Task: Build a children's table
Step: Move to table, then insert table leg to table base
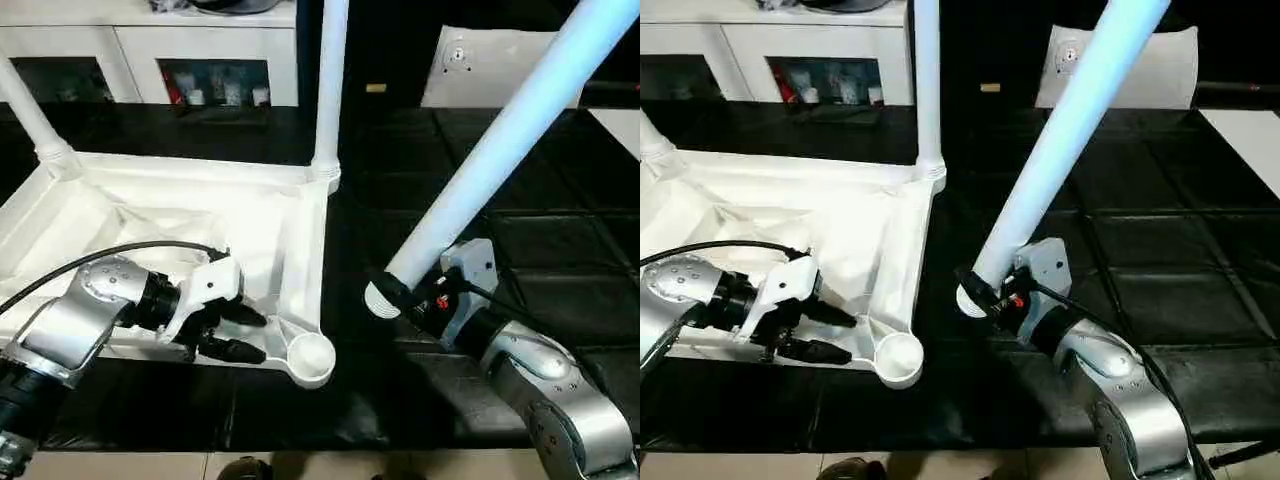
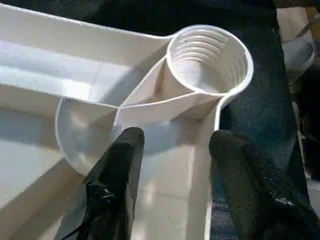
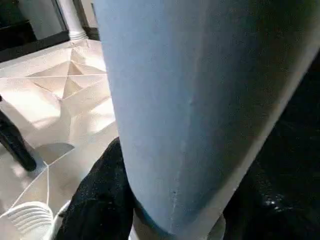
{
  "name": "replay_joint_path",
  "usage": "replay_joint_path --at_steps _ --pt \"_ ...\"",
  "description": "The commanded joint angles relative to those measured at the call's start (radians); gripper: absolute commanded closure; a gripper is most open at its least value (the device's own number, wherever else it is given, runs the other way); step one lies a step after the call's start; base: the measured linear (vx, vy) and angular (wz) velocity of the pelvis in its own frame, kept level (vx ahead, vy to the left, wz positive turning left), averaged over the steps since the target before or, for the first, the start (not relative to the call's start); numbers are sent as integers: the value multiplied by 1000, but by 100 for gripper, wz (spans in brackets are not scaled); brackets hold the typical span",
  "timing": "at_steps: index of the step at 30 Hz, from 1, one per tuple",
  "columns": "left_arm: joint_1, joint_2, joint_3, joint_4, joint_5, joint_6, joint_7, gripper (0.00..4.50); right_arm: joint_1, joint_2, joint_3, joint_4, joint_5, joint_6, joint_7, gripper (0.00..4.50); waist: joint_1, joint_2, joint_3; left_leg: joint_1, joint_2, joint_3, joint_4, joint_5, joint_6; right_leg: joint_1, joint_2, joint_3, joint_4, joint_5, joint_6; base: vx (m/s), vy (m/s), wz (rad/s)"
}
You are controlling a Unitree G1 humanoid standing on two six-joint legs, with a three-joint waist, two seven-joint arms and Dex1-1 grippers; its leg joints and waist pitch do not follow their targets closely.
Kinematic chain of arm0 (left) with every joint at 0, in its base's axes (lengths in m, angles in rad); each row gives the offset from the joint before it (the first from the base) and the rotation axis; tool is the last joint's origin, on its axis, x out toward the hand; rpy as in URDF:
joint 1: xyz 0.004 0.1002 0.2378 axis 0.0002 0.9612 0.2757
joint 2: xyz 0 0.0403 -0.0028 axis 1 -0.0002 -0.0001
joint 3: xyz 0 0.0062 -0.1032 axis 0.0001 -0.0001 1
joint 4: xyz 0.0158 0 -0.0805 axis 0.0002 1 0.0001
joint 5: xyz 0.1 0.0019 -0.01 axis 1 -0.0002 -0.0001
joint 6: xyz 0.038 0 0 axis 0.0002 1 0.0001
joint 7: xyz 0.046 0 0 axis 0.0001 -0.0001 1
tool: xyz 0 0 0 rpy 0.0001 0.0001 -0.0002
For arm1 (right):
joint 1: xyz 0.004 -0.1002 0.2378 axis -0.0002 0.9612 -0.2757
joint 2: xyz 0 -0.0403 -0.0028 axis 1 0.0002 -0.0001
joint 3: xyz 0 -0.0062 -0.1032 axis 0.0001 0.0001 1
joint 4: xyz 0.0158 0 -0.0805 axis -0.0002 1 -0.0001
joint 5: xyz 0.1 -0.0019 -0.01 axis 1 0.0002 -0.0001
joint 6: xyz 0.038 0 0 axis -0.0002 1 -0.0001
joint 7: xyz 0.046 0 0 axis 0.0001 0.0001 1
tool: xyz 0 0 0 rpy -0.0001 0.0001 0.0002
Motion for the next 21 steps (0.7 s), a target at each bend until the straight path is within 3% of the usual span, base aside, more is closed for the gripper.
replay_joint_path --at_steps 1,7,9,16,21 --pt "12 16 -8 10 17 -17 -3 242 9 1 1 -29 -5 -8 -6 259 4 16 -54 33 37 -5 -80 -183 -13 30 -46 22 -59 69 -251 0 0 0" --pt "28 27 -8 18 34 -34 -13 284 13 7 11 -31 -12 -9 -15 259 3 16 -46 38 41 -6 -92 -287 -48 19 -48 28 -70 -91 -225 0 0 0" --pt "32 29 -8 20 40 -39 -12 314 15 8 14 -33 -13 -9 -16 259 3 15 -47 38 41 -6 -92 -283 -50 18 -48 29 -71 -85 -222 0 0 0" --pt "28 7 8 45 51 -60 18 356 11 9 28 -30 -20 -6 -12 259 6 14 -48 34 39 -5 -89 -237 -41 20 -47 27 -66 -12 -221 0 0 0" --pt "30 -1 0 55 80 -71 38 405 0 7 34 -25 -21 -6 -11 259 10 13 -46 35 41 -4 -92 -264 -45 17 -49 30 -70 -54 -214 0 0 0"
